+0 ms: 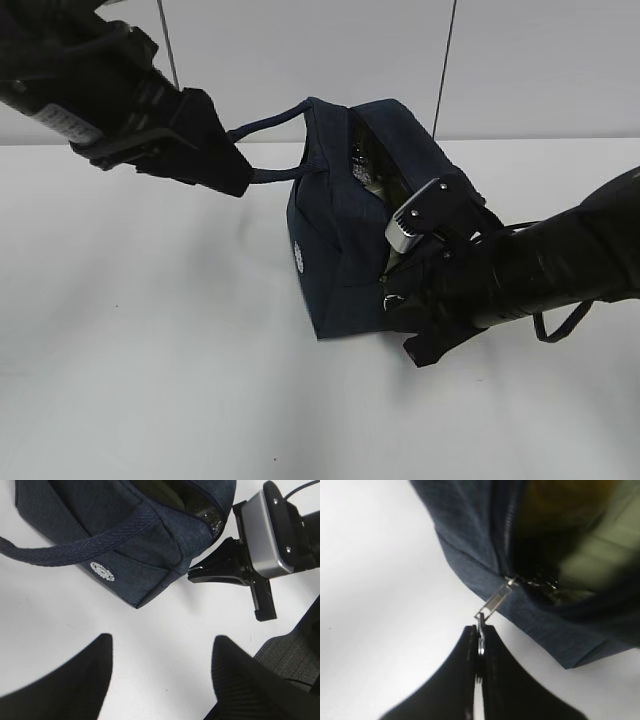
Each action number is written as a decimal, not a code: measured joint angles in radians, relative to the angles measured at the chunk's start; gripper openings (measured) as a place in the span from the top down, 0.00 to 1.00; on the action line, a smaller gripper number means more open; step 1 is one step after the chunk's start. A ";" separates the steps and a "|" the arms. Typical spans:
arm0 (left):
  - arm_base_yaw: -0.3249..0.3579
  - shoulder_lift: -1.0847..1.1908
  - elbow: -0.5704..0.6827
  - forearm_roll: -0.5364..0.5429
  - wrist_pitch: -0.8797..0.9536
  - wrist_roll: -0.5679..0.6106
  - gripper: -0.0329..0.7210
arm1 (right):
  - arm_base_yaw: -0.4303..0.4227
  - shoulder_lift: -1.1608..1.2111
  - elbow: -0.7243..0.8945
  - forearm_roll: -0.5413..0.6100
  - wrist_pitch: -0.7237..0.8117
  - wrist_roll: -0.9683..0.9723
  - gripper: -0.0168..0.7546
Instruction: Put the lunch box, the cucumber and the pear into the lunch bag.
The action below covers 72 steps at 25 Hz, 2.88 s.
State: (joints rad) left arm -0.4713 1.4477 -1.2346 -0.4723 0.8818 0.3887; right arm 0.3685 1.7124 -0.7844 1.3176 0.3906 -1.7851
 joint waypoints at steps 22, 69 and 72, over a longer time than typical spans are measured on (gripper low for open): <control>0.000 -0.056 0.000 -0.001 0.015 0.000 0.38 | 0.000 -0.212 -0.021 -0.156 0.007 0.171 1.00; 0.000 0.180 0.009 -0.479 -0.202 -0.158 0.38 | 0.000 -0.150 -0.235 -0.049 -0.130 0.171 1.00; 0.000 0.217 0.009 -0.528 -0.228 -0.158 0.38 | 0.000 -0.150 -0.235 -0.048 -0.130 0.171 1.00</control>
State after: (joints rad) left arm -0.4713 1.6646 -1.2260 -1.0002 0.6536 0.2307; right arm 0.3685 1.5626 -1.0197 1.2693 0.2603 -1.6145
